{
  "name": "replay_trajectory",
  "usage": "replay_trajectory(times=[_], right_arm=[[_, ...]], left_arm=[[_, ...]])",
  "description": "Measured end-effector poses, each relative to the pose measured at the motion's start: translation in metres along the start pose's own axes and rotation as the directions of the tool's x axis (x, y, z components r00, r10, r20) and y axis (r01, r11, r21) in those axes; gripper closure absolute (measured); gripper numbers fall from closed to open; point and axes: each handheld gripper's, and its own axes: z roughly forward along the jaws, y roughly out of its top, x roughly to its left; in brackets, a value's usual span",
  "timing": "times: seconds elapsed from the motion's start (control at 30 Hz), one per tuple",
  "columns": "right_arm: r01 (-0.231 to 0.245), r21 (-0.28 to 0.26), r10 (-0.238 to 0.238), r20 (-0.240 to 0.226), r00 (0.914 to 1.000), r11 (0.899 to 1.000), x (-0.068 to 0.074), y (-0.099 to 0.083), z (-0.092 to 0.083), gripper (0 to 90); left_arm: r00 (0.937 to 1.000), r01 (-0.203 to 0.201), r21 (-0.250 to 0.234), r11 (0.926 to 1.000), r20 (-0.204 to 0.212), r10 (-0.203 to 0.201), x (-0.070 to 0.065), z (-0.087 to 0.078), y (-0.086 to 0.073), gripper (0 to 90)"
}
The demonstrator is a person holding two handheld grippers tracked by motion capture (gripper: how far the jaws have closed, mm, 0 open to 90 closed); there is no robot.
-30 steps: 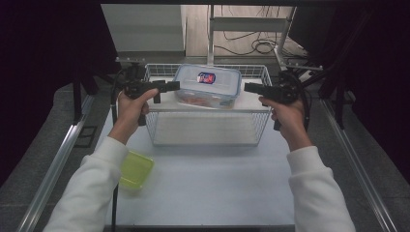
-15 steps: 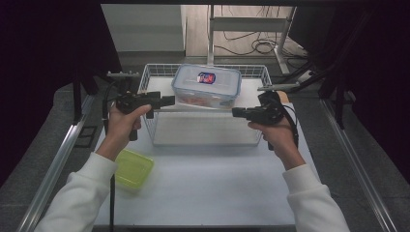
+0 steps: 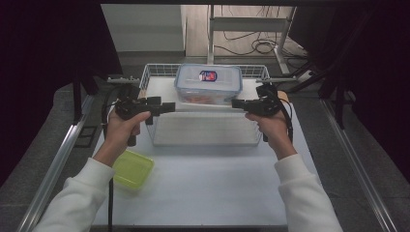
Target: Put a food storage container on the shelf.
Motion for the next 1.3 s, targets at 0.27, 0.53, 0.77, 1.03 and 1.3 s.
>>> replay_trajectory(times=[0.27, 0.53, 0.77, 1.03, 1.3], right_arm=[[-0.033, -0.020, 0.033, -0.001, 0.9994, 0.999, -0.008, -0.001, 0.000, 89.3], [-0.044, -0.032, 0.044, 0.005, 0.9990, 0.999, -0.012, -0.001, -0.004, 89.4], [-0.043, -0.045, 0.043, -0.015, 0.9990, 0.998, -0.010, -0.007, -0.007, 89.4], [-0.001, -0.031, 0.000, -0.021, 0.9998, 1.000, 0.000, -0.025, -0.025, 89.4], [0.047, -0.015, -0.048, -0.056, 0.9973, 0.999, 0.011, -0.059, -0.038, 88.1]], left_arm=[[1.0000, 0.003, 0.007, 1.0000, -0.005, -0.003, 0.002, 0.000, -0.002, 19.9], [0.9999, 0.013, 0.008, 0.9999, -0.005, -0.013, 0.004, 0.002, -0.007, 19.8], [1.0000, 0.007, 0.019, 0.9998, 0.003, -0.007, 0.002, 0.001, -0.011, 19.6], [1.0000, -0.008, 0.034, 0.9994, 0.000, 0.008, -0.006, -0.004, -0.032, 19.8], [0.9998, -0.014, 0.054, 0.9984, -0.011, 0.015, -0.010, -0.011, -0.070, 21.0]])
